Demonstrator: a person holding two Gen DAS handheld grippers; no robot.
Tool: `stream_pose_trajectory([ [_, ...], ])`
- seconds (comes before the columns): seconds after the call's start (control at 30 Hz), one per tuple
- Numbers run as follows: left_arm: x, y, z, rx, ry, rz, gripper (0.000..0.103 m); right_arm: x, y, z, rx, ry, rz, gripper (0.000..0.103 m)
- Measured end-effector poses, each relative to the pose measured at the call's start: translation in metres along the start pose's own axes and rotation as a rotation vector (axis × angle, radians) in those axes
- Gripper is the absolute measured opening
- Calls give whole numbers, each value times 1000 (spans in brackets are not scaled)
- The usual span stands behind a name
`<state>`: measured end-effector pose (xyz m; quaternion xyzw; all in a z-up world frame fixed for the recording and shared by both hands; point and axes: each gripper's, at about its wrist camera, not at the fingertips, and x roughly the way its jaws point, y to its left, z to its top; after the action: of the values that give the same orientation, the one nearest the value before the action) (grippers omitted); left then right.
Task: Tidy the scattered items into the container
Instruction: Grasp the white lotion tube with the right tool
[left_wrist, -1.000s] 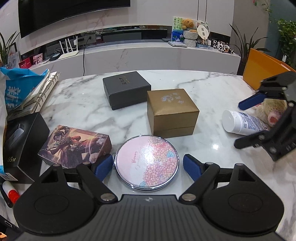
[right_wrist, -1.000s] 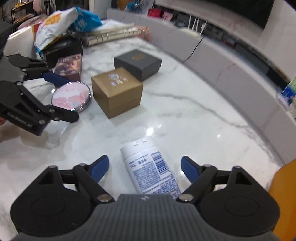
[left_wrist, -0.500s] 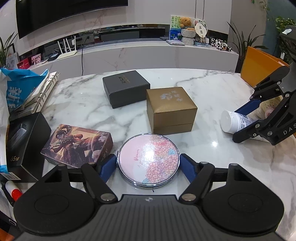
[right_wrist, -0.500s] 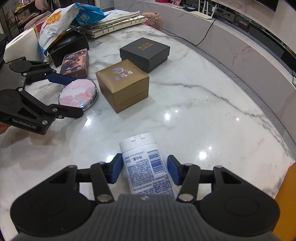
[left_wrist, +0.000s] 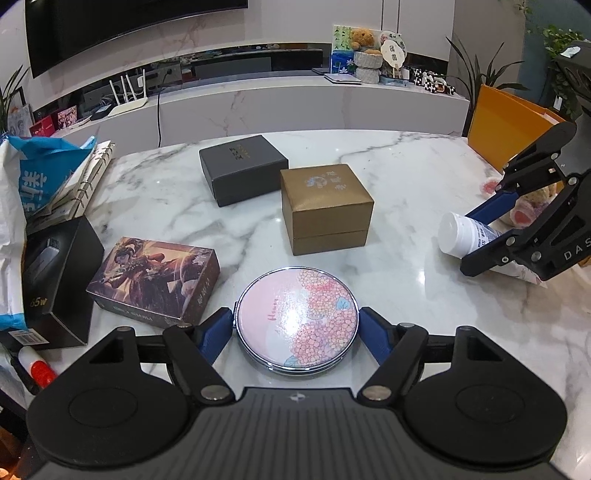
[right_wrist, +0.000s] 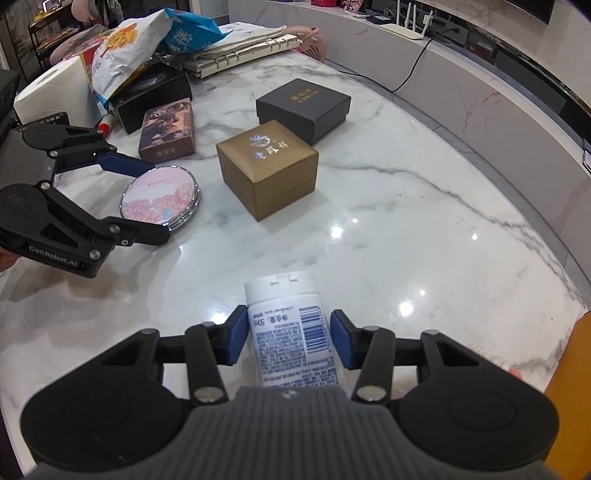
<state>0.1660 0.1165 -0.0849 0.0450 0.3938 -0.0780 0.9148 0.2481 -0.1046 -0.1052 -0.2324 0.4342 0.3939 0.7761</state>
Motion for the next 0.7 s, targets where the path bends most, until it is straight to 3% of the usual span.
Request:
stream_pose_trajectory([
  [0.7, -44, -20, 30, 79, -57, 9, 87, -63, 9, 7, -24, -76, -34, 51],
])
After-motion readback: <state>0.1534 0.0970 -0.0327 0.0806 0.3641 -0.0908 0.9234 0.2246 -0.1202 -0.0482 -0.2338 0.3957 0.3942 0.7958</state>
